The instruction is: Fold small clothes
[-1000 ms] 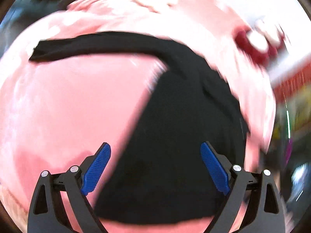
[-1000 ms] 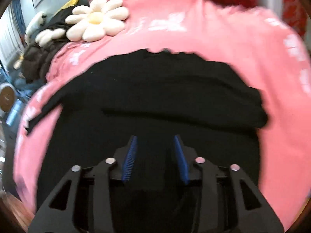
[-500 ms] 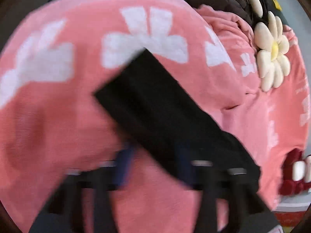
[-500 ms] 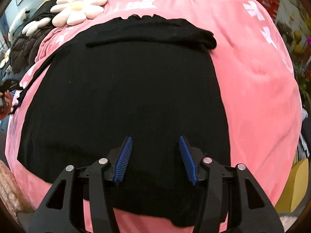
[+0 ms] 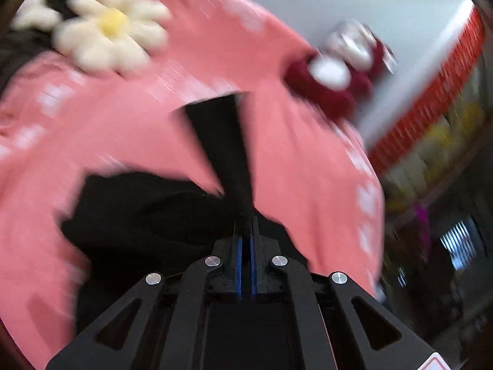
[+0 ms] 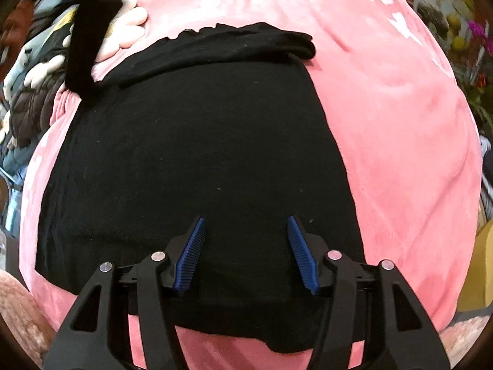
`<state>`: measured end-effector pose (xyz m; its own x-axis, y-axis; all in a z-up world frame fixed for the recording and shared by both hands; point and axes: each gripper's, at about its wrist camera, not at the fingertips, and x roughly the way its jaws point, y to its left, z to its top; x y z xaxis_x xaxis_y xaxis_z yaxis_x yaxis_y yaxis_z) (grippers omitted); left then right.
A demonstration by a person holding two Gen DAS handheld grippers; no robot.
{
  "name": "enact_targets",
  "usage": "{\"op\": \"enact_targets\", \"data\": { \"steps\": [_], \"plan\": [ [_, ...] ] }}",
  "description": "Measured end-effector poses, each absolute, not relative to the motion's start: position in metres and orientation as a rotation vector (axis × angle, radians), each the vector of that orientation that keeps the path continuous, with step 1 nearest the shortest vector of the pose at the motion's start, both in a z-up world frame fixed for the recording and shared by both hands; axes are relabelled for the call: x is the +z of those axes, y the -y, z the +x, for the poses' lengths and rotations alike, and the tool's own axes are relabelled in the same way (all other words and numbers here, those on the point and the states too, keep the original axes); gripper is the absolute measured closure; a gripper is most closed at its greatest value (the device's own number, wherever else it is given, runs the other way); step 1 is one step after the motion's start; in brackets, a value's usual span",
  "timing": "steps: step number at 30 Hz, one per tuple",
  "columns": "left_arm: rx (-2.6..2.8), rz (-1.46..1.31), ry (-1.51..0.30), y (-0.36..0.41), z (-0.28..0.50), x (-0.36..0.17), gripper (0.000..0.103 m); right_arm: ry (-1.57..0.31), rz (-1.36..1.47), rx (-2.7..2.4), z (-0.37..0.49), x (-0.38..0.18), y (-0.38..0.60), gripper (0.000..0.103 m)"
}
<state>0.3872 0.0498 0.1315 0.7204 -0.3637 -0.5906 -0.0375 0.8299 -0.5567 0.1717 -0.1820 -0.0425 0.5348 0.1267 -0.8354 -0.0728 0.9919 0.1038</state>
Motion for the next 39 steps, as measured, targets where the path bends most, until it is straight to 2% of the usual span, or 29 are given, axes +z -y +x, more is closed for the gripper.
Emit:
{"op": "enact_targets", "data": {
  "steps": [1, 2, 3, 5, 8, 11, 13, 15, 21, 24, 25, 26, 28, 32, 37, 39],
  "plan": [
    [-0.232, -0.552, -0.813, -0.016, 0.393, 0.118, 0.081, -0.999, 0.063, 0.114, 0.172, -0.043, 0.184, 0.044],
    [-0.242, -0.525, -0.862, 0.005, 0.396, 0.104, 0.051, -1.0, 0.07, 0.108, 0.172, -0.043, 0.186, 0.043],
    [-0.232, -0.487, -0.91, 0.031, 0.395, 0.091, 0.046, -1.001, 0.084, 0.102, 0.173, -0.042, 0.19, 0.043],
    [-0.198, -0.397, -0.954, 0.064, 0.39, 0.067, 0.048, -0.993, 0.098, 0.084, 0.174, -0.036, 0.198, 0.043],
    [-0.189, -0.332, -0.964, 0.074, 0.365, 0.054, 0.047, -0.962, 0.101, 0.035, 0.184, -0.021, 0.217, 0.043],
    [-0.141, -0.245, -0.957, 0.06, 0.338, 0.048, 0.038, -0.944, 0.148, 0.04, 0.217, -0.005, 0.237, 0.043],
    [-0.106, -0.194, -0.95, 0.048, 0.311, 0.044, 0.038, -0.939, 0.159, 0.062, 0.254, 0.004, 0.242, 0.044],
    [-0.062, -0.16, -0.961, 0.029, 0.293, 0.037, 0.038, -0.936, 0.193, 0.104, 0.299, 0.008, 0.243, 0.05],
    [-0.004, -0.212, -0.992, -0.009, 0.251, 0.026, 0.036, -0.93, 0.206, 0.092, 0.399, 0.005, 0.231, 0.05],
    [0.01, -0.233, -0.999, -0.022, 0.239, 0.017, 0.032, -1.05, 0.197, 0.105, 0.431, -0.019, 0.218, 0.051],
    [0.012, -0.234, -1.004, -0.024, 0.238, 0.015, 0.032, -1.071, 0.176, 0.091, 0.437, -0.025, 0.213, 0.056],
    [0.013, -0.233, -1.01, -0.027, 0.237, 0.012, 0.032, -1.083, 0.156, 0.104, 0.44, -0.028, 0.206, 0.071],
    [0.018, -0.224, -1.01, -0.03, 0.238, 0.009, 0.032, -1.043, 0.152, 0.13, 0.439, -0.013, 0.199, 0.09],
    [0.01, -0.234, -0.98, -0.035, 0.24, 0.014, 0.032, -0.868, 0.153, 0.186, 0.427, 0.042, 0.193, 0.091],
    [-0.013, -0.286, -0.942, -0.032, 0.265, 0.03, 0.028, -0.962, 0.135, 0.176, 0.438, 0.025, 0.189, 0.09],
    [-0.081, -0.324, -0.922, -0.022, 0.29, 0.041, 0.018, -0.99, 0.114, 0.171, 0.435, 0.017, 0.192, 0.089]
  ]
}}
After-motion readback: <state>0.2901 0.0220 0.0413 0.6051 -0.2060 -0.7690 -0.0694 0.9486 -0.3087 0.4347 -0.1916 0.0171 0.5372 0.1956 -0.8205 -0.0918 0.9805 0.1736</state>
